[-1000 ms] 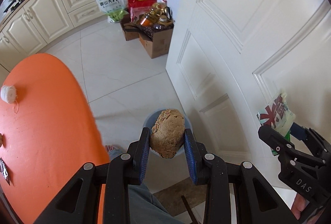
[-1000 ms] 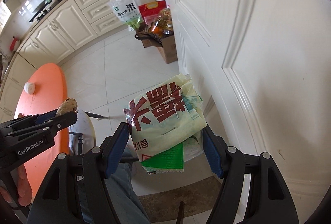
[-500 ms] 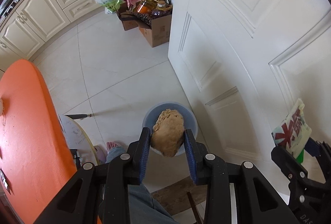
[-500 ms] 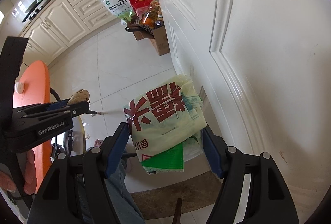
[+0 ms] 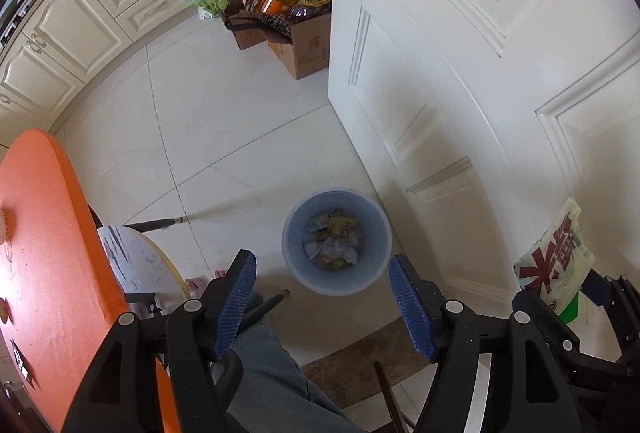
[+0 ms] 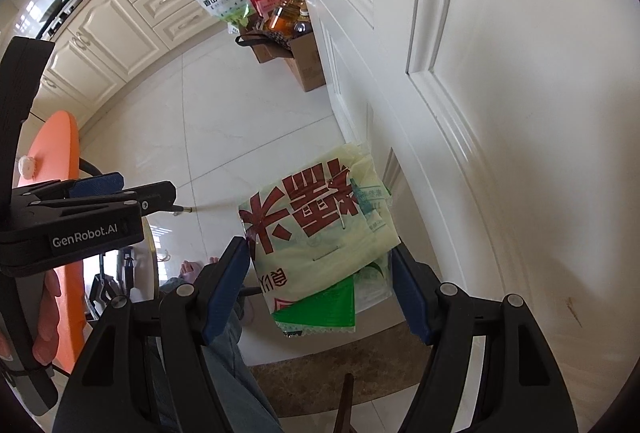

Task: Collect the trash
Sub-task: 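Open the left gripper over the bin while the right gripper releases the rice bag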

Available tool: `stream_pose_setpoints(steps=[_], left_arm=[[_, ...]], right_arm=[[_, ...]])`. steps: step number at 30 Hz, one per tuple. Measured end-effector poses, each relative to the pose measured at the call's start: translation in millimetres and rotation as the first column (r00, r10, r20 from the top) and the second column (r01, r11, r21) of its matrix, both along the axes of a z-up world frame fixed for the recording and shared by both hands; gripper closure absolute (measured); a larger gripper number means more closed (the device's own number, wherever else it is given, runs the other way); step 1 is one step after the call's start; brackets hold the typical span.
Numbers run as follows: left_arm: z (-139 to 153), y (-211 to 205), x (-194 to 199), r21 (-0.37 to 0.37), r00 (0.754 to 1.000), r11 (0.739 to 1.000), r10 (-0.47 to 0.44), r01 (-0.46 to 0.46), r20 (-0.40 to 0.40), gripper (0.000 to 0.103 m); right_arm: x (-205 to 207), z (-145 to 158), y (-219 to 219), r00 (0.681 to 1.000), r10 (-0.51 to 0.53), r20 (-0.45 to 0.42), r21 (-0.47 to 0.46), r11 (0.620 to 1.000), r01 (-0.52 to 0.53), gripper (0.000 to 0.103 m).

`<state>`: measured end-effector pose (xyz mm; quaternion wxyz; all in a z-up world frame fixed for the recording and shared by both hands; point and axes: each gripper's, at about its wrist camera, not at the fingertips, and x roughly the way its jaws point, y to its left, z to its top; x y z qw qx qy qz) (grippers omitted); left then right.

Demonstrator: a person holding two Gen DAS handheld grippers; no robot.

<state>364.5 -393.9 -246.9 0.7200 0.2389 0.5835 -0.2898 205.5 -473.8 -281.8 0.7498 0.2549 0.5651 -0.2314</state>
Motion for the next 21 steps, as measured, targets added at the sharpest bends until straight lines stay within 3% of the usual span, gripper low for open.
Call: stream_pose_setpoints(steps=[13,21], left_arm=[[18.3,43.6,21.9,-0.013,0.996,0.996,0.088,-0.088,0.016,0.037],[32.8,76.7,24.8,-0.051,0.989,0.989,0.143,-0.142,0.023,0.036]], right_arm=[[39.6,-26.0,29.0,0.989,0.146,0.015,0.097,0.984,-0.147,0.030],[40.0,-16.6,41.9,0.991,0.135,0.003,0.083,0.987,-0.135,0.028]])
